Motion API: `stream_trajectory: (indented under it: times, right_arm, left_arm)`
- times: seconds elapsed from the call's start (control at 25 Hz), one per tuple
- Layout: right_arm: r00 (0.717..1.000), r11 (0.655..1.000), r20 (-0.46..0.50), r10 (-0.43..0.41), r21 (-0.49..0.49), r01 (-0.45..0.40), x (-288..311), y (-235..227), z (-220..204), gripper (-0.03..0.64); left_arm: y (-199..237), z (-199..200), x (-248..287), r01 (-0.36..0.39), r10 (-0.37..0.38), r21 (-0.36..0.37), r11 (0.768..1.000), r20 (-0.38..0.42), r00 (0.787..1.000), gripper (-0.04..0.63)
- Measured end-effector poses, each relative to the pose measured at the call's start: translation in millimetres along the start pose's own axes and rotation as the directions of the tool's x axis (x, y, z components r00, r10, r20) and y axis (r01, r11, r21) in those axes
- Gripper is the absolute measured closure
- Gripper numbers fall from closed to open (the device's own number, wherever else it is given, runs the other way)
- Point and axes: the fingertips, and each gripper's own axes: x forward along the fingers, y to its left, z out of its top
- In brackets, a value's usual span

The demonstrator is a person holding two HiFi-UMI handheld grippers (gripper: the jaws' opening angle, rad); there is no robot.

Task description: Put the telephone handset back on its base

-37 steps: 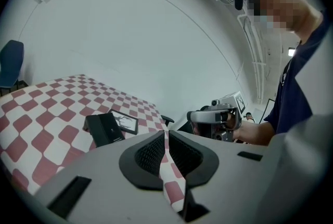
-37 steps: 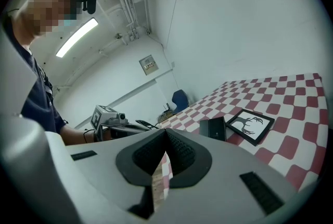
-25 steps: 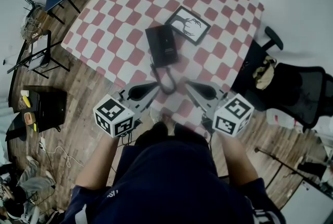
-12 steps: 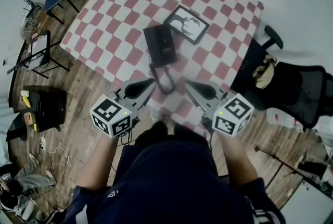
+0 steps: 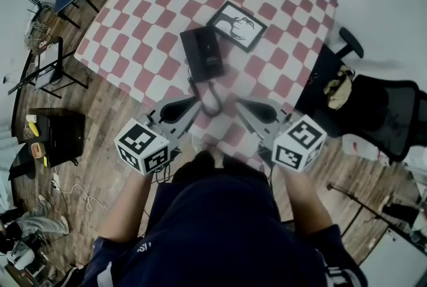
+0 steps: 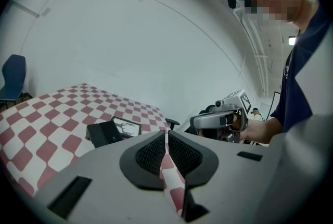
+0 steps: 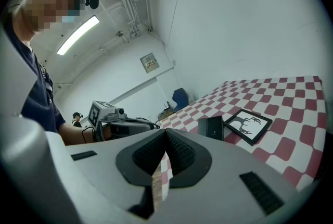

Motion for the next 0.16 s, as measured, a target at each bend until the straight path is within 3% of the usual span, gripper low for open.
stream_trajectory:
  times: [0.16]
  right_arm:
    - [1.0, 1.0, -0.001, 0.007, -0.004, -0.007, -1.9, -1.7, 0.8, 0.601]
  left_arm:
    - [-2.7, 2.4, 4.8, 0.0, 0.0, 0.002, 1.0, 0.006, 1.0, 0.551]
